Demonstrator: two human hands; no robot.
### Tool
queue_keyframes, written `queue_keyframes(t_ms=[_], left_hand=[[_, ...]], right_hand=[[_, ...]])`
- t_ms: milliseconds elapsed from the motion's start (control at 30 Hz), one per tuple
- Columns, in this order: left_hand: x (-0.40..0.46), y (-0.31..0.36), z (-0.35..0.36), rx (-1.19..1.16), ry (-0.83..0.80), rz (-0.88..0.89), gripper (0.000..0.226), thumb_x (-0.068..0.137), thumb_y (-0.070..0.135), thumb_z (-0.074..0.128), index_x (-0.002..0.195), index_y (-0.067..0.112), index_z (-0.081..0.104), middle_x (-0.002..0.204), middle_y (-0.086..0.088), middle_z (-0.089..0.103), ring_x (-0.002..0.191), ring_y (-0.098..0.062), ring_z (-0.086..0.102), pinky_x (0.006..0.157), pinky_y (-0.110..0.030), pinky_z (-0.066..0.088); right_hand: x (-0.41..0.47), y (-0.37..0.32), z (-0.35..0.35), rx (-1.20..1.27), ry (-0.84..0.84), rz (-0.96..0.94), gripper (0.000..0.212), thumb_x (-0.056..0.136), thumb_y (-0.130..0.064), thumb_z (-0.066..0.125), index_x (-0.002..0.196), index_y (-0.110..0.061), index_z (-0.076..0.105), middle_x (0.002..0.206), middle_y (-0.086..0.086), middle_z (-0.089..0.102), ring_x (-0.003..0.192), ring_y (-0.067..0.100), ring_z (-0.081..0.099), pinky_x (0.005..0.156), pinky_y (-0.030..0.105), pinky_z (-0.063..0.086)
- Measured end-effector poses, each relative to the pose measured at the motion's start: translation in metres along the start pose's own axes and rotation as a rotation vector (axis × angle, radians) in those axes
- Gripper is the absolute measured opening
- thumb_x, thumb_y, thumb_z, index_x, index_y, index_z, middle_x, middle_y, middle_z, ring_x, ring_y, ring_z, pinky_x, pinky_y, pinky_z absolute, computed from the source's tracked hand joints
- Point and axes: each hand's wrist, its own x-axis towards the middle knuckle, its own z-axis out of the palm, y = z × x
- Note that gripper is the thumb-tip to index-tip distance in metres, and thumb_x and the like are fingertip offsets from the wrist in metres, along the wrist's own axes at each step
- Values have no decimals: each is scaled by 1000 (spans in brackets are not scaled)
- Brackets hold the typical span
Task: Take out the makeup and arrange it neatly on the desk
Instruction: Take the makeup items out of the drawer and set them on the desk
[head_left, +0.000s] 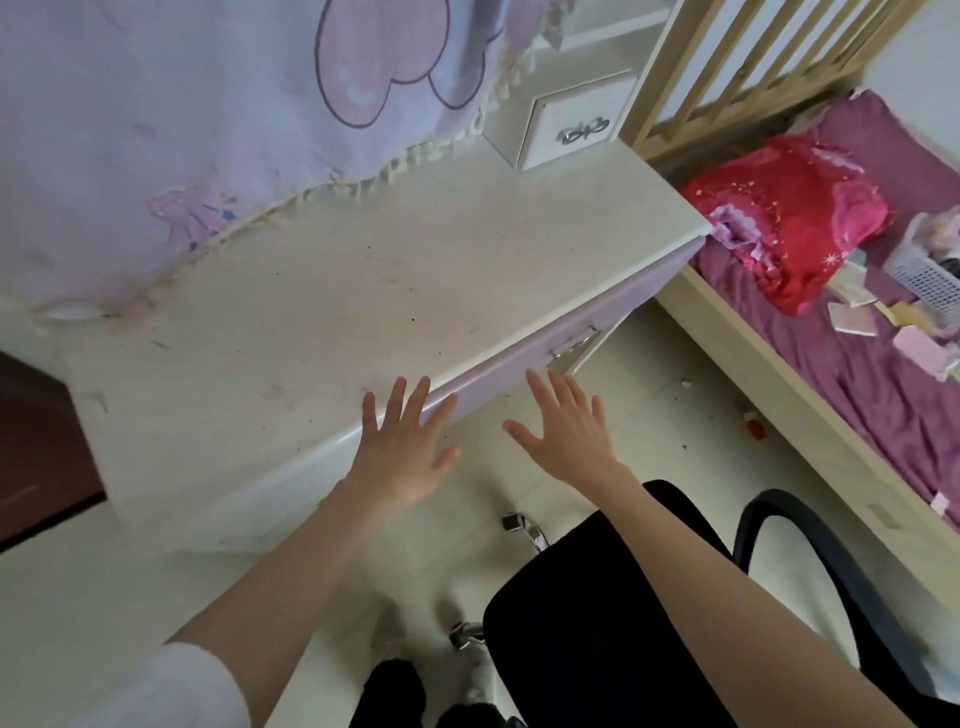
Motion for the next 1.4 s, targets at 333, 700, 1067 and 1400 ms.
queue_keyframes(t_ms=[333, 700, 1067, 1400], left_hand=[[102, 19, 27, 43, 102, -79, 61, 95, 51, 28, 147, 35, 2, 157, -2, -8, 143, -30, -7, 109, -59, -3], [121, 28, 46, 172, 428, -97, 48, 93, 46, 38, 138, 32, 40, 148, -6, 34, 135, -37, 32, 102, -68, 19], [122, 29, 47, 127, 386, -143, 49, 93, 51, 28, 140, 37, 35, 151, -3, 31, 138, -34, 27, 104, -66, 13], [123, 27, 47, 80, 269, -205, 53, 90, 54, 1, 142, 49, 5, 157, 6, 7, 144, -26, 3, 107, -62, -2]], right_hand=[[120, 73, 20, 1109, -78, 439, 67, 95, -40, 46, 148, -10, 18, 149, 8, 30, 134, 25, 35, 109, 38, 32], [211, 106, 36, 2051, -17, 715, 20, 97, -22, 49, 110, -6, 46, 100, 17, 53, 81, 26, 57, 99, 43, 45], [213, 97, 45, 1928, 38, 728, 59, 89, -56, 49, 135, -20, 41, 82, 5, 48, 72, 16, 50, 83, 27, 50], [181, 119, 51, 1991, 54, 691, 83, 77, -71, 52, 139, -19, 33, 130, 11, 47, 111, 23, 54, 102, 41, 44]])
